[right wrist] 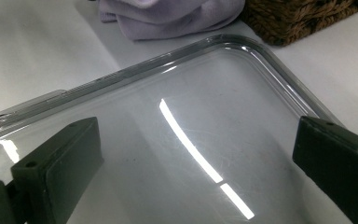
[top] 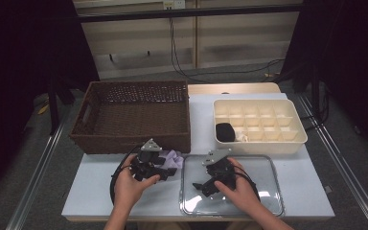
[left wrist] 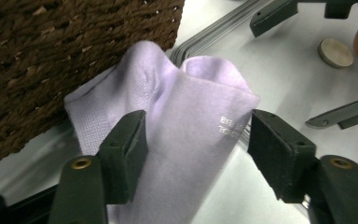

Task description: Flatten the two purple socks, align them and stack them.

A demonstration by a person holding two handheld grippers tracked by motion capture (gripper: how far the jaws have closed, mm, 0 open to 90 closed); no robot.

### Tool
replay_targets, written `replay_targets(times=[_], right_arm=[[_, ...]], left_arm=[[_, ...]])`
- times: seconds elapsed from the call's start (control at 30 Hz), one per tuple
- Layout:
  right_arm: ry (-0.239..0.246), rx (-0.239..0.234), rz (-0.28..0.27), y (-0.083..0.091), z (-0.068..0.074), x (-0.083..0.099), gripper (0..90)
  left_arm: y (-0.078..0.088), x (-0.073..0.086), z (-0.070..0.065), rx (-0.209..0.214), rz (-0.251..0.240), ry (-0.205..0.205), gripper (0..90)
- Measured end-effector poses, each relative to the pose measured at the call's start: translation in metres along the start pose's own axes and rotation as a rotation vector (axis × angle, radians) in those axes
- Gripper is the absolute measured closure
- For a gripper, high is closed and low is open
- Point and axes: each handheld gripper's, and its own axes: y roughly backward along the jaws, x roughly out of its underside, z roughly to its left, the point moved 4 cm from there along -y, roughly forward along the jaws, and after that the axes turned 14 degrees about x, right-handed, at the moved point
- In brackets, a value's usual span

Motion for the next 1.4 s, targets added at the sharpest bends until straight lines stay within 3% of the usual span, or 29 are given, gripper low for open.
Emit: replay_targets(times=[0.17,0.3,0.33,0.43,0.57,0.83,1.1,1.4], right_arm=[[0.000,-0.005,0.001,0.000,0.000,0.000,0.6],[0.001,-0.005,0.001,0.000,0.000,0.000,0.6],[0.001,-0.005,0.001,0.000,0.000,0.000,0.6],[-0.001,0.000,0.000,0.000,0.000,0.000,0.6],[-0.002,-0.006,0.002,0.000,0.000,0.000,0.6],[-0.005,-0.004,0.000,0.000,-0.001,0.000,0.7],[-0.008,-0.005,-0.004,0.000,-0.002,0.000,1.1],[-0.028,0.013,0.007,0.003,-0.005,0.003,1.3]], left_arm=[[-0.001,-0.001,-0.004,0.012,0.002,0.006,46.5],[-0.002,-0.001,-0.005,0.023,0.012,0.017,60.5],[-0.002,0.000,-0.005,0.020,0.022,0.015,60.5],[-0.005,0.002,-0.007,0.038,0.033,0.033,71.2],[-0.013,0.004,-0.010,0.066,0.051,0.042,78.2],[-0.031,0.008,-0.013,0.079,0.087,0.033,77.4],[-0.031,0.010,-0.014,0.083,0.095,0.017,74.0],[-0.031,0.006,-0.020,0.106,0.092,0.016,50.7]])
